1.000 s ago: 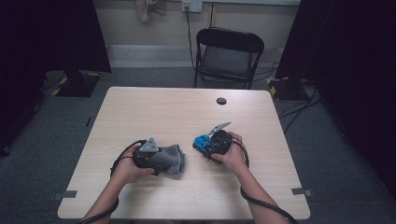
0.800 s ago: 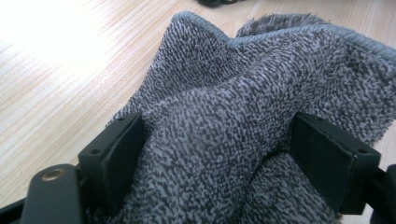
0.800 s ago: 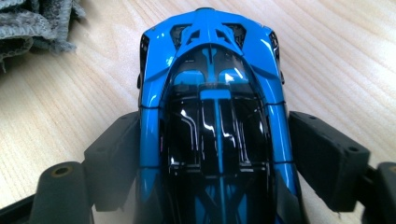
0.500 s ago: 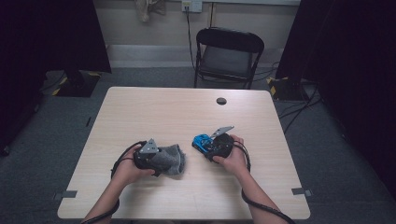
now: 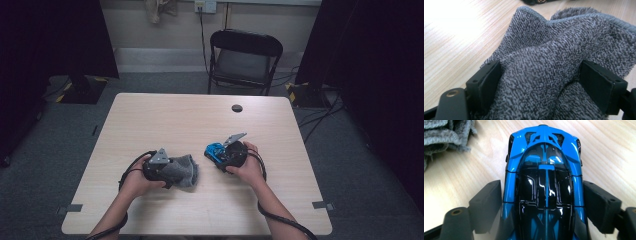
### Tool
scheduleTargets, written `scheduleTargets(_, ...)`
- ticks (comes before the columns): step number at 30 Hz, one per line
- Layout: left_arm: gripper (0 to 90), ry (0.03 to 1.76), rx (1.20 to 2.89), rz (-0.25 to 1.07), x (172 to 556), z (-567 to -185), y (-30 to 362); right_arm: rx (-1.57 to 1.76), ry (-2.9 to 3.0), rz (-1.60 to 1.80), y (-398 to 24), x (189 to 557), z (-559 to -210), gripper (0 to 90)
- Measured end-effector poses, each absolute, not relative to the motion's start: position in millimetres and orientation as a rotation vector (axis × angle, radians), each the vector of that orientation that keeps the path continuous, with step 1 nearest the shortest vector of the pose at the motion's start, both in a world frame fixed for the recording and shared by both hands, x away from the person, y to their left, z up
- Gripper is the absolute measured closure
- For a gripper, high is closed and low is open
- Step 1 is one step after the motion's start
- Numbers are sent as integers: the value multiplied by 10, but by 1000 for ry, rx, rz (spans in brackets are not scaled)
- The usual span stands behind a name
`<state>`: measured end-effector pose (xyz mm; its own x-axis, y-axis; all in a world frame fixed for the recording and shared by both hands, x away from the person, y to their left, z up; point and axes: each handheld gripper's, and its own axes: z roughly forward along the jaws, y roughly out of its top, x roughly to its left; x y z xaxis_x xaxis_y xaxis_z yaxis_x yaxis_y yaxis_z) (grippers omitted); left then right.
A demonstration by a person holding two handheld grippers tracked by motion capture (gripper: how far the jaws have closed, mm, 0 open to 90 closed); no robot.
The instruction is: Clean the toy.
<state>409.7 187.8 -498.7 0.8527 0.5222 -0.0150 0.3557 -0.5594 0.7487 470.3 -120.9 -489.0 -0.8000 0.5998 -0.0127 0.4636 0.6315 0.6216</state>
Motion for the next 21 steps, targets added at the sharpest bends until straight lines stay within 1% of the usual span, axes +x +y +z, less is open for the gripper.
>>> scheduleTargets(4,178,633,2220,263,4099,-4988,1883,864,2641,932,-1175,4739,-4907,201)
scheduleTargets(5,178,634,2219,263,4098,-4989,1882,876,2633,934,-1172,4735,-4907,215)
scheduleTargets(6,177,635,2219,263,4098,-4989,1882,888,2630,925,-1171,4738,-4899,250)
scheduleTargets(7,178,636,2218,263,4098,-4990,1881,909,2629,911,-1171,4737,-4882,259)
scheduleTargets(21,189,641,2220,265,4094,-4987,1878,1036,2598,820,-1106,4674,-4839,263)
